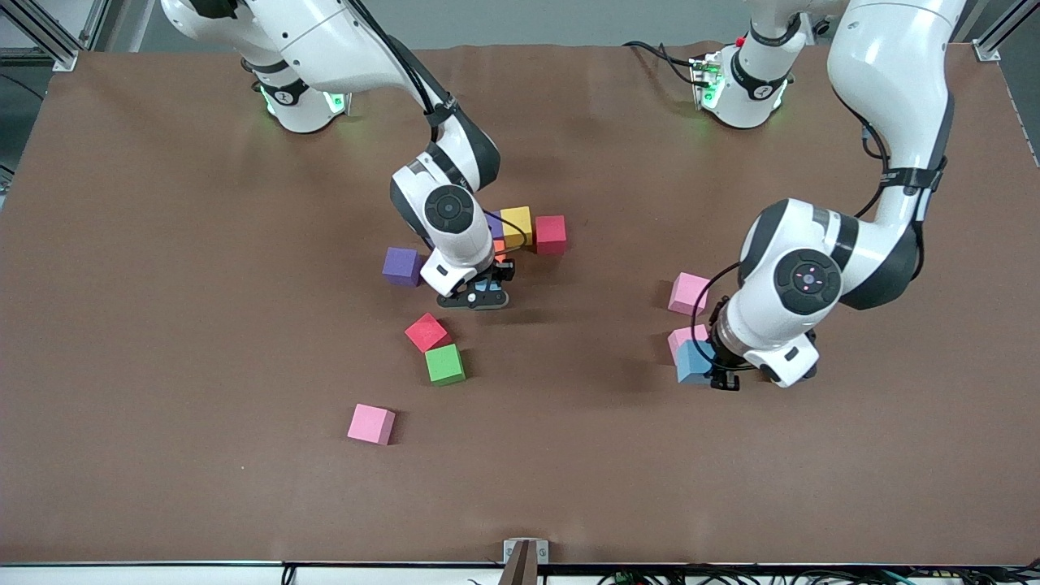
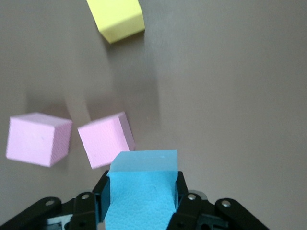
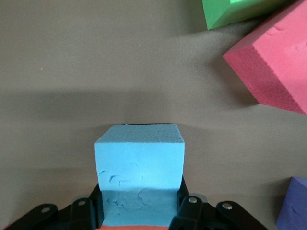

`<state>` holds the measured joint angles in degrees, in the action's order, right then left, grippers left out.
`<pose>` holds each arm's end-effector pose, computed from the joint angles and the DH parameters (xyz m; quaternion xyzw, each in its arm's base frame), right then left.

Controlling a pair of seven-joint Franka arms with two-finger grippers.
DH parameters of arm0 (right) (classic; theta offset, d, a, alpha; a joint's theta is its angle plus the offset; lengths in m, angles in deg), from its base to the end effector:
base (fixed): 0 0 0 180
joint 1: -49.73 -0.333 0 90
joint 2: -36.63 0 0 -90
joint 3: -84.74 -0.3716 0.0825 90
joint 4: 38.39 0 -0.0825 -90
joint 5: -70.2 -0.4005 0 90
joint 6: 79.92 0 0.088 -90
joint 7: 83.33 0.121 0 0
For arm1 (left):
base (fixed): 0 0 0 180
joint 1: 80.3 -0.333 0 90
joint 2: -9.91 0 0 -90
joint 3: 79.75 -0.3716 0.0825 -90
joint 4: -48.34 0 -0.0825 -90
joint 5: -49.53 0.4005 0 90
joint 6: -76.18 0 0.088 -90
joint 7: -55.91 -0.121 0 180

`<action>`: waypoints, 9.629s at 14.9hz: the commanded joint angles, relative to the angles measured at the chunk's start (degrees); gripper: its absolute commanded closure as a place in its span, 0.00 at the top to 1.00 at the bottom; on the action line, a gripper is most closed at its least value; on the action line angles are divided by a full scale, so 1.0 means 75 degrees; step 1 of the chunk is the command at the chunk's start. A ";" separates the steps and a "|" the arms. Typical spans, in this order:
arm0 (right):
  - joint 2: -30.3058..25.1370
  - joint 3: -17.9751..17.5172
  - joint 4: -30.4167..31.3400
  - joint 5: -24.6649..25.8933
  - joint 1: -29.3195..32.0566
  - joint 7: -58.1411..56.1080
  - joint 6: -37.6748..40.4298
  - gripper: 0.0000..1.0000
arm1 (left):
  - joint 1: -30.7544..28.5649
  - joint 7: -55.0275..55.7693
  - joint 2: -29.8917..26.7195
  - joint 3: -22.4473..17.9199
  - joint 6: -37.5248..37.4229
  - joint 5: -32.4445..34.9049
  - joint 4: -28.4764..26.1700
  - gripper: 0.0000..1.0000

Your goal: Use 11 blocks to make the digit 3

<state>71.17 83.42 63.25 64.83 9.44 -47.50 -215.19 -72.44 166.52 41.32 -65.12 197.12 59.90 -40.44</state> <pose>0.5243 0.4663 0.2383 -0.9991 -0.0149 0.0308 0.0256 0.7001 -0.2444 0.3671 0.7365 0.6761 0.0181 0.0101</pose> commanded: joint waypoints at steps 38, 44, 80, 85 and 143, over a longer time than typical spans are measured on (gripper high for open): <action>-0.0048 -0.0011 -0.0052 0.0212 -0.0031 0.0097 0.0094 1.00 | 0.2478 0.1847 0.1834 -0.0111 0.1078 0.0117 0.1067 0.25; -0.0036 -0.0011 -0.0064 0.0200 -0.0031 0.0168 0.0047 1.00 | 0.2726 0.2022 0.2035 -0.0111 0.1090 0.0035 0.1056 0.25; 0.0386 -0.0023 -0.0591 0.0188 -0.0218 0.0484 0.0012 1.00 | 0.2702 0.2093 0.1953 -0.0111 0.1079 0.0047 0.1044 0.25; 0.0386 -0.0023 -0.0591 0.0200 -0.0218 0.0484 0.0024 1.00 | 0.2690 0.2093 0.1941 -0.0111 0.1079 0.0047 0.1044 0.25; -0.1748 0.0165 -0.0943 0.0541 0.3170 0.2415 0.2662 1.00 | 0.3733 0.3968 0.2199 -0.0123 -0.0421 -0.0457 0.1056 0.26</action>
<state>57.57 84.81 55.77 70.91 35.26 -34.77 -193.10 -45.69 195.46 56.71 -65.72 194.88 57.70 -32.49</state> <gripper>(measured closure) 0.000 0.454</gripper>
